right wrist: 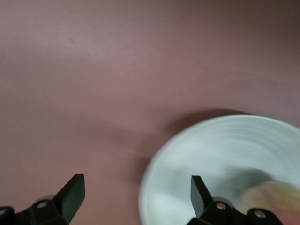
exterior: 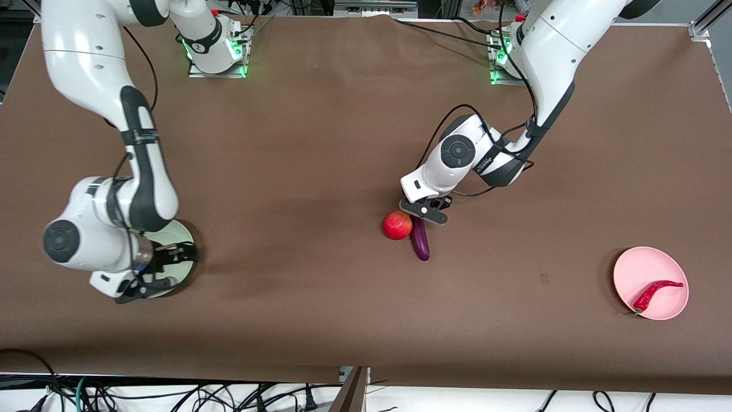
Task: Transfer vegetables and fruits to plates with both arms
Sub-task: 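Carry the peach to the green plate while the left gripper reaches the eggplant, then release the peach on the green plate while the left gripper grasps the eggplant, then carry the eggplant to the pink plate while the right gripper grasps the apple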
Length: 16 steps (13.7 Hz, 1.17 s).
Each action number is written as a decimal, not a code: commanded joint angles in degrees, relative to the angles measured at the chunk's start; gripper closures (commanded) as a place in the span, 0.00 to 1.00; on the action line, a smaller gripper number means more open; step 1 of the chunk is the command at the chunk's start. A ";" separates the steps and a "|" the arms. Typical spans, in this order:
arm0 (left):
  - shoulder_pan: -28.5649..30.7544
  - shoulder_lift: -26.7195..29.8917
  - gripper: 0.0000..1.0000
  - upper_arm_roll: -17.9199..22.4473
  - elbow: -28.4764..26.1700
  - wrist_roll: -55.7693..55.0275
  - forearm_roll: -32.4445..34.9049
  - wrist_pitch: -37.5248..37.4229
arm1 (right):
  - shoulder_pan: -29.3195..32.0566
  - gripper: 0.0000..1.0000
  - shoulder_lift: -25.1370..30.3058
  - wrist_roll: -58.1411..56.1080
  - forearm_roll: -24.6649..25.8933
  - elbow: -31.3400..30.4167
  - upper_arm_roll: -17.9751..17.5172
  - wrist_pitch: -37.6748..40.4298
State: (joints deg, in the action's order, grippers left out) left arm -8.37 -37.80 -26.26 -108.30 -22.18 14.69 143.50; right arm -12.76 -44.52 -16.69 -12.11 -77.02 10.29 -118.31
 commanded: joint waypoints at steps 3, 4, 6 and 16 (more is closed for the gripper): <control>-1.03 -0.96 0.70 0.77 0.46 -2.61 1.48 0.99 | -8.23 0.00 0.39 16.56 -4.23 0.29 0.26 0.80; -0.94 -0.87 1.00 0.77 0.46 -2.35 1.48 0.99 | -9.99 0.00 0.39 20.17 -5.02 0.29 0.26 0.37; -0.51 -0.17 1.00 0.77 0.55 -2.52 1.48 0.12 | -13.42 0.00 0.39 26.41 -8.00 0.29 0.26 0.10; 16.26 7.92 1.00 2.53 6.86 11.60 8.65 -15.88 | -28.63 0.00 -0.57 54.02 -13.12 0.99 -2.10 -16.05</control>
State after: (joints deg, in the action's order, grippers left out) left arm 3.25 -29.41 -23.17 -103.31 -15.77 18.75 129.04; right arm -39.96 -44.65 33.43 -24.15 -76.27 9.38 -130.79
